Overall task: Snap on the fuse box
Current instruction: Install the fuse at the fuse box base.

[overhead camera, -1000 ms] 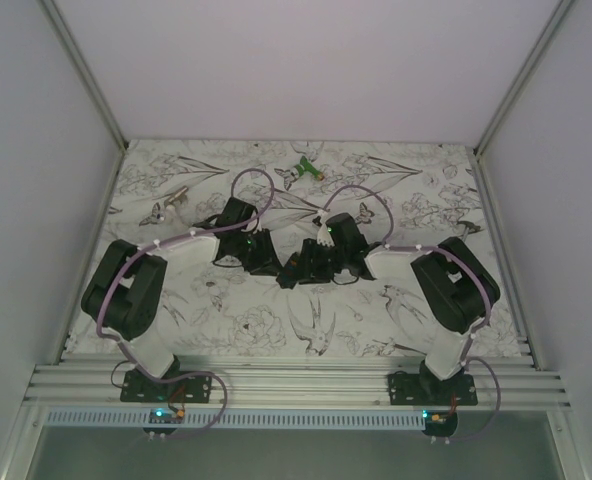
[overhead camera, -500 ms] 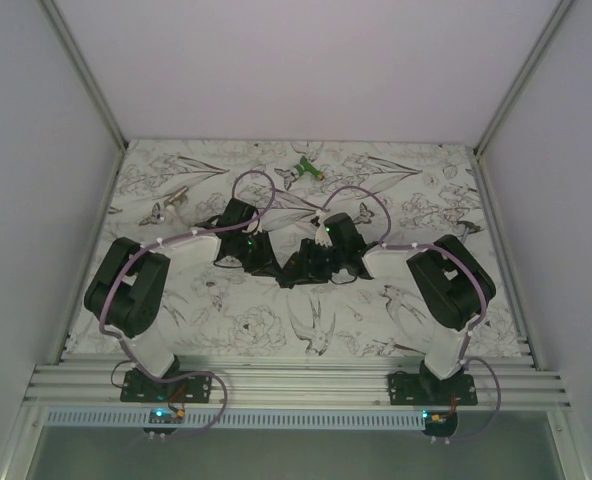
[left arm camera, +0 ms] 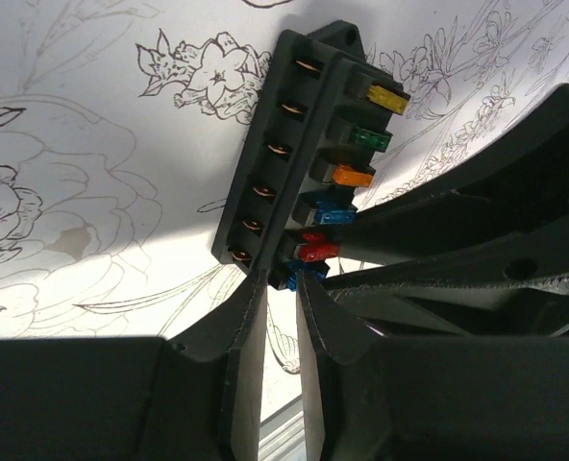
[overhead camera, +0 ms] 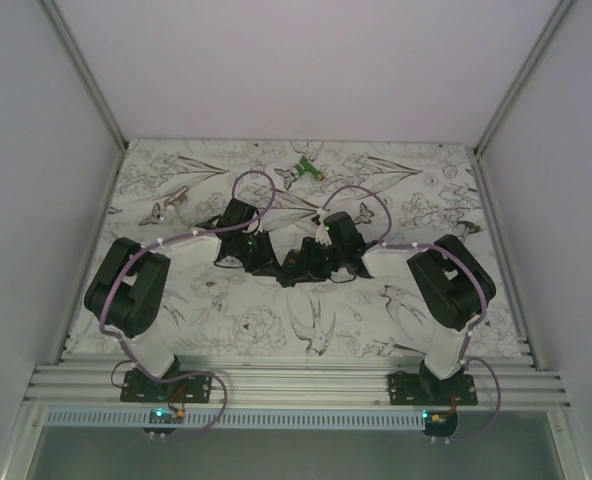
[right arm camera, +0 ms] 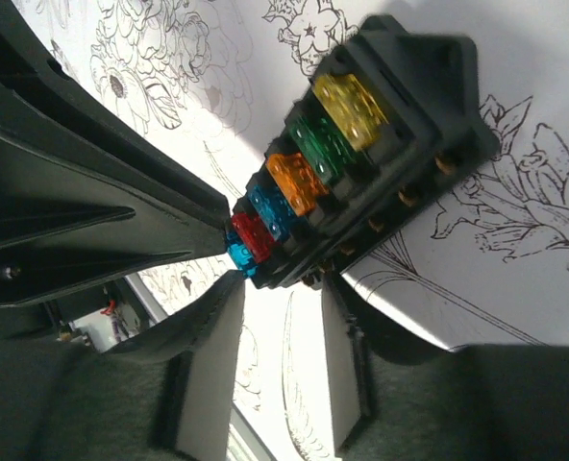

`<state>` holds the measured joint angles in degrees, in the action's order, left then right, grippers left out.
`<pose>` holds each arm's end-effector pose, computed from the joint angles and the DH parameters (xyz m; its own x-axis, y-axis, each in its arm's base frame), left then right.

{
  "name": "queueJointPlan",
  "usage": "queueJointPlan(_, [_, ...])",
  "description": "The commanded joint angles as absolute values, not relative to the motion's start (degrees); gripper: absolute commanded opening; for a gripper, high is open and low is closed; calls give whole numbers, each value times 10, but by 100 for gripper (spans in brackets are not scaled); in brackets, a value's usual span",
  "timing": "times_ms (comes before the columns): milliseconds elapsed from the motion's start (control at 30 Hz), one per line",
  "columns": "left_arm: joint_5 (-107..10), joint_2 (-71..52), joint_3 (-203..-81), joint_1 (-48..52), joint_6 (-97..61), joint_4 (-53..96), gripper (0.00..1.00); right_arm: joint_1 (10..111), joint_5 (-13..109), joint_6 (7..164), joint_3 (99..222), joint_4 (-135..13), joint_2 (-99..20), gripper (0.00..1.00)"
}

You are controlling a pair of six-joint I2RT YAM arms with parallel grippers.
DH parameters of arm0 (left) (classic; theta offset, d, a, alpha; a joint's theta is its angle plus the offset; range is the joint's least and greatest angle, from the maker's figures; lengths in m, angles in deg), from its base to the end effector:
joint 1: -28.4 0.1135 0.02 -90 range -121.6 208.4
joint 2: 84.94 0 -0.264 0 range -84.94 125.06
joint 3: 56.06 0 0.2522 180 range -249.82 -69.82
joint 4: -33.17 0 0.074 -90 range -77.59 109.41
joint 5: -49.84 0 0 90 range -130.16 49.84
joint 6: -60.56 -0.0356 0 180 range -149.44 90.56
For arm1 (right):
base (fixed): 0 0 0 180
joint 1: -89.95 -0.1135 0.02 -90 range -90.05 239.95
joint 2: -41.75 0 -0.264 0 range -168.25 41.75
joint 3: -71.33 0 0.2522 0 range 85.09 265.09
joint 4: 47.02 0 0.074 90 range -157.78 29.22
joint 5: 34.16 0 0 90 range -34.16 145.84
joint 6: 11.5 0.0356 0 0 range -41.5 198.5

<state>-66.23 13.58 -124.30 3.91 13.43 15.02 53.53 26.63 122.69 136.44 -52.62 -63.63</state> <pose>0.3095 -0.1582 0.1681 -0.9329 -0.2466 -0.2626 0.0042 0.7215 -0.6924 0.2758 0.2251 0.1296 -0.9659 0.0434 -0.2551 -0.1650 0.6560 0.7365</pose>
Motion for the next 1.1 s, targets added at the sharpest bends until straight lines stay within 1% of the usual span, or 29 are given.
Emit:
queueJointPlan(0, [-664,159,-1224,20,135,132,19,530,302,1221,1390,-541,-658,34])
queueJointPlan(100, [-664,169,-1225,12,138,133,19,523,326,1204,1408,-587,-668,24])
queueJointPlan(233, [-664,182,-1225,2,143,134,18,515,355,1192,1433,-644,-692,19])
queueJointPlan(367, [-662,192,-1219,1,151,133,14,503,381,1179,1451,-690,-713,16])
queueJointPlan(467, [-660,187,-1216,1,155,133,14,499,373,1168,1448,-683,-699,16])
queueJointPlan(533, [-653,170,-1214,3,157,133,16,499,367,1158,1445,-670,-674,18])
queueJointPlan(633, [-648,140,-1214,9,160,132,18,502,356,1151,1446,-657,-641,23])
queueJointPlan(900, [-637,76,-1210,31,169,128,29,523,323,1157,1433,-607,-572,36])
queueJointPlan(933, [-635,68,-1206,37,169,128,31,525,325,1155,1432,-607,-564,39])
queueJointPlan(1067, [-631,38,-1195,64,168,120,42,540,340,1133,1428,-624,-546,46])
